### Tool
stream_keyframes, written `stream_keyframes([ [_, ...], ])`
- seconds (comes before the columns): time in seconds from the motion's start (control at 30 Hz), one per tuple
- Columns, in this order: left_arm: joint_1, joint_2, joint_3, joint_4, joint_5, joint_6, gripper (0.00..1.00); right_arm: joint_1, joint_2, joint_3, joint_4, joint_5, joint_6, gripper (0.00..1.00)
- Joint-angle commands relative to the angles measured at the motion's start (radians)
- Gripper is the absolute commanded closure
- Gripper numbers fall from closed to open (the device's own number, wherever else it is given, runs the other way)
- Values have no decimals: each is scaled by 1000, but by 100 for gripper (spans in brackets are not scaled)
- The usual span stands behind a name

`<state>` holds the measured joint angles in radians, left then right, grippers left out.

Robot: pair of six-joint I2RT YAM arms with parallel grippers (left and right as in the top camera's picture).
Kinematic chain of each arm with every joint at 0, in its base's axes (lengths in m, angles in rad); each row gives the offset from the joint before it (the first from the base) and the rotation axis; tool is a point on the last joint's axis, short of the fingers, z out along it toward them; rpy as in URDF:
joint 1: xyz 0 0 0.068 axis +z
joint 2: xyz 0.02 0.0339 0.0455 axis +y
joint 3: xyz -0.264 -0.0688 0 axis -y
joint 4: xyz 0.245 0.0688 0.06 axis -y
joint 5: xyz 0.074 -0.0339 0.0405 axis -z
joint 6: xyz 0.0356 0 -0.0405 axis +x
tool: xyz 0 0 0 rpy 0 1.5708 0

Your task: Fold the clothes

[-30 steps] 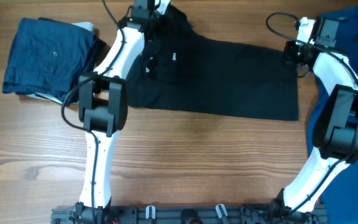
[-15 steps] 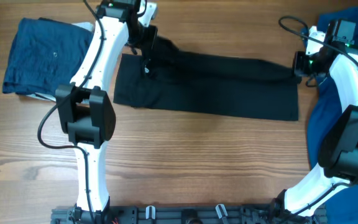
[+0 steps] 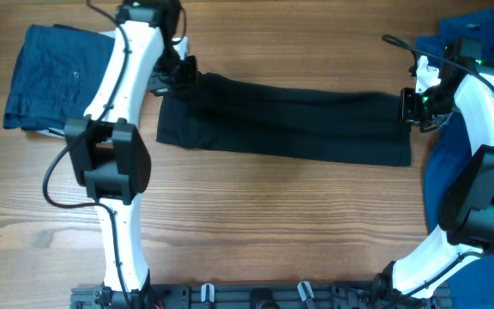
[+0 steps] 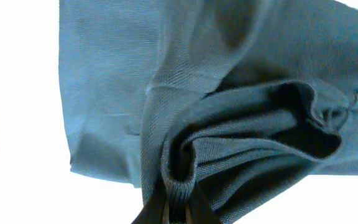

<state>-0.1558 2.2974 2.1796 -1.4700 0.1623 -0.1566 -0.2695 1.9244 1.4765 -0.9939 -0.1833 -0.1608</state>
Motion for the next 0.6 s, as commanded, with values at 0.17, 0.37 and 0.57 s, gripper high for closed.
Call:
stream_keyframes([
  [0.17,32,-40,-31,-31,-32,-35,95,2,0,1,-43,70,67,96],
  [0.37,27,-38,-209,23,-32,-35,94,3,0,-56,-61,46,101,96],
  [0.57,32,-43,-231,34,-32,-34,61,3,-1,-13,-143,25,109,32],
])
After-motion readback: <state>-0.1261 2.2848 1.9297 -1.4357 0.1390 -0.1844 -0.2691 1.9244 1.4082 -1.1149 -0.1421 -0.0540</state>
